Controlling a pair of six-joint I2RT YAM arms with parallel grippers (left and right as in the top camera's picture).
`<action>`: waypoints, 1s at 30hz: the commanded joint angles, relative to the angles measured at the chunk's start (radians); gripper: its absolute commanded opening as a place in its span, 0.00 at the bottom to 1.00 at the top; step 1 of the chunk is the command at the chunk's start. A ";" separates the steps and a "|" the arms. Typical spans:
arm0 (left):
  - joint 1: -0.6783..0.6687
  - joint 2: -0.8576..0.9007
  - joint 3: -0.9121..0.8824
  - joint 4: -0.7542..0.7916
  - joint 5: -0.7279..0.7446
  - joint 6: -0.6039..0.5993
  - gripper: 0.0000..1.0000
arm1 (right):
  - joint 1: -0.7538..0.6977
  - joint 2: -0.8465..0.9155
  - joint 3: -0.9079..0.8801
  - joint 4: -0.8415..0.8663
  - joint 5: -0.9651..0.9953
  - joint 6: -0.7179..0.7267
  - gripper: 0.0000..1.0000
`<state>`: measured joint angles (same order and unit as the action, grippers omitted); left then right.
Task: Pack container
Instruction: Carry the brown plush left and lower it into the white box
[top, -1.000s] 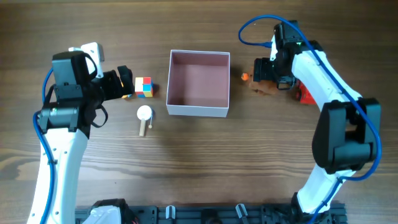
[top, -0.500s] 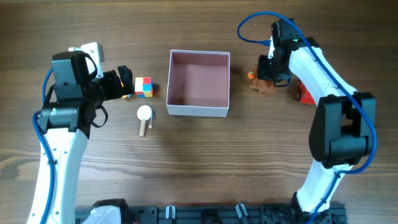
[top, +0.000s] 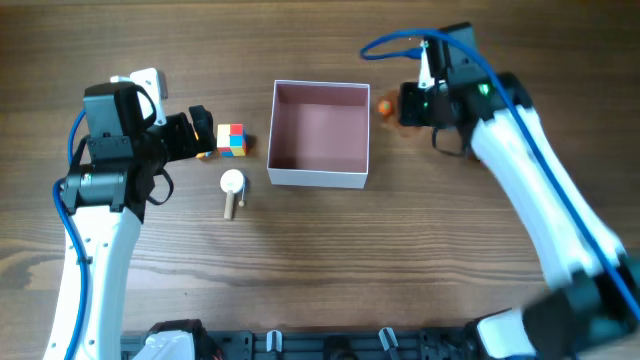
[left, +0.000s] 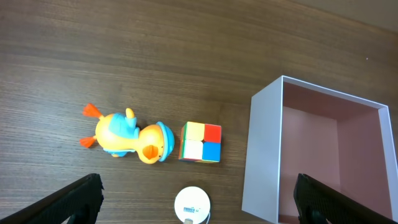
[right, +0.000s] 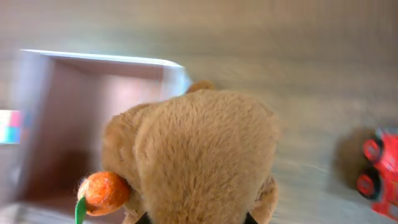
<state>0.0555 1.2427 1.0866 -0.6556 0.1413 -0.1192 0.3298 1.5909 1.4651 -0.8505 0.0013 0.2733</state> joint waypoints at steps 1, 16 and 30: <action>0.006 0.000 0.024 -0.001 -0.005 -0.017 1.00 | 0.106 -0.057 0.010 0.044 0.006 0.071 0.04; 0.006 0.000 0.025 -0.001 -0.005 -0.016 1.00 | 0.269 0.271 0.010 0.423 0.012 0.331 0.04; 0.006 0.000 0.025 -0.001 -0.005 -0.017 1.00 | 0.270 0.444 0.010 0.540 0.032 0.301 0.05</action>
<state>0.0555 1.2427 1.0878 -0.6563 0.1394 -0.1192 0.5995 2.0056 1.4700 -0.3328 0.0090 0.5716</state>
